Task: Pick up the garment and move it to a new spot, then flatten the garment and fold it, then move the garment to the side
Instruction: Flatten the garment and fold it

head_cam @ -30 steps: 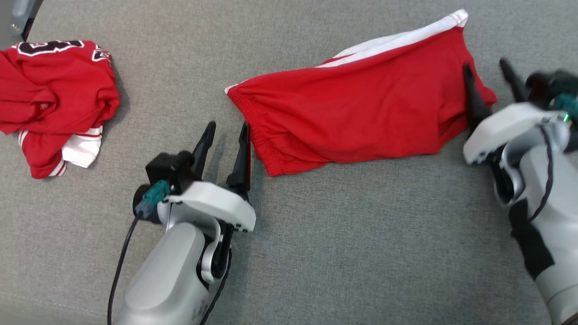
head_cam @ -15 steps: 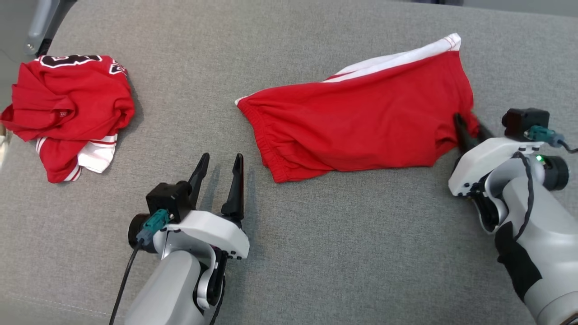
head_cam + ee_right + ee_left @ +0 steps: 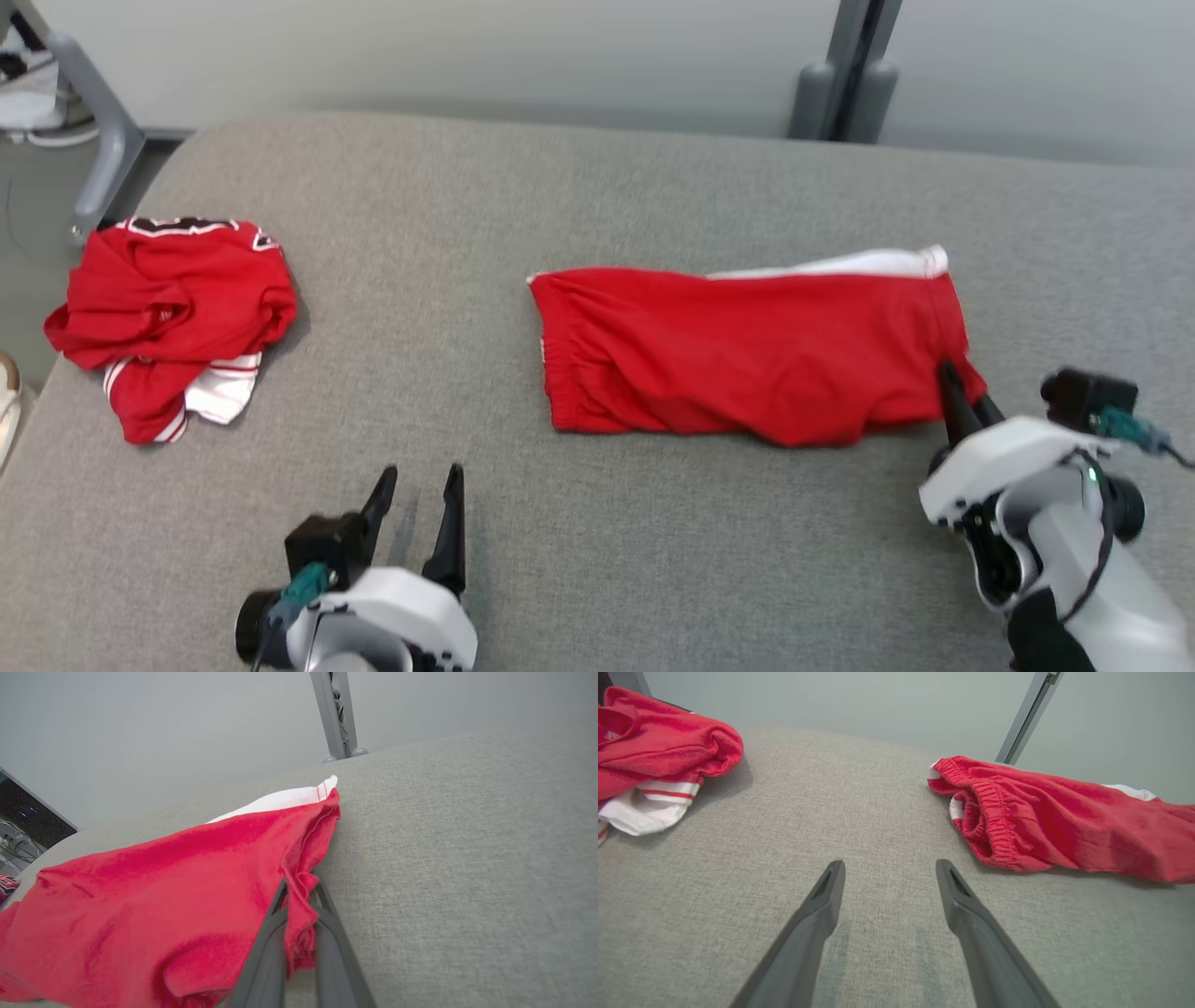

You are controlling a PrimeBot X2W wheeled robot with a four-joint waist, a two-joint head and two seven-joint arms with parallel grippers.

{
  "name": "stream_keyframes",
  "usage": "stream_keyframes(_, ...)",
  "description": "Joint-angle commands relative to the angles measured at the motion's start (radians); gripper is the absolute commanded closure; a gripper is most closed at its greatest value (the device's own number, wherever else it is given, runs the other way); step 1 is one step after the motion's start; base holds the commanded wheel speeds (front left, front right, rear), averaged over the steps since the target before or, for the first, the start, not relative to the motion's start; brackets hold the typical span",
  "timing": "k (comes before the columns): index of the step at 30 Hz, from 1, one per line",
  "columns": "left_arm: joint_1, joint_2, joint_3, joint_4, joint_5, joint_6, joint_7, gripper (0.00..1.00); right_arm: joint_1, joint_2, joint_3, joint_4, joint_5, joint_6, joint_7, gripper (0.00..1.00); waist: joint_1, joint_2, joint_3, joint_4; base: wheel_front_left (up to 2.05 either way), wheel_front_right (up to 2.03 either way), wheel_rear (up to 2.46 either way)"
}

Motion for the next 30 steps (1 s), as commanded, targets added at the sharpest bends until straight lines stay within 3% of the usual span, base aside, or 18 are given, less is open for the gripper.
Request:
stream_keyframes(1,0.037,0.006,0.016,0.005,0.015,-0.010,0.000,0.00,0.059,-0.004,-0.020,-0.024,0.012,0.000,-0.006,1.00,0.0000,0.0000,-0.071,-0.033,0.00,0.00,0.00)
stream_keyframes(11,0.140,0.005,0.056,0.006,0.056,-0.034,0.000,0.00,0.202,-0.018,-0.102,-0.100,-0.014,0.000,-0.006,1.00,0.0000,0.0000,-0.145,-0.052,0.00,0.00,0.00)
stream_keyframes(17,0.130,0.005,0.037,0.006,0.059,-0.043,0.000,0.00,0.141,-0.031,-0.092,-0.140,-0.105,0.000,-0.006,1.00,0.0000,0.0000,-0.126,-0.026,0.00,0.00,0.00)
stream_keyframes(24,0.113,0.005,0.000,0.018,0.040,-0.038,0.000,0.00,0.041,0.031,0.070,-0.197,-0.203,0.000,-0.006,1.00,0.0000,0.0000,-0.117,0.054,0.00,0.00,0.00)
stream_keyframes(30,0.124,0.005,0.006,0.030,0.041,-0.036,0.000,0.00,0.021,0.067,0.276,-0.161,-0.183,0.000,-0.006,1.00,0.0000,0.0000,-0.113,0.125,0.00,0.00,0.00)
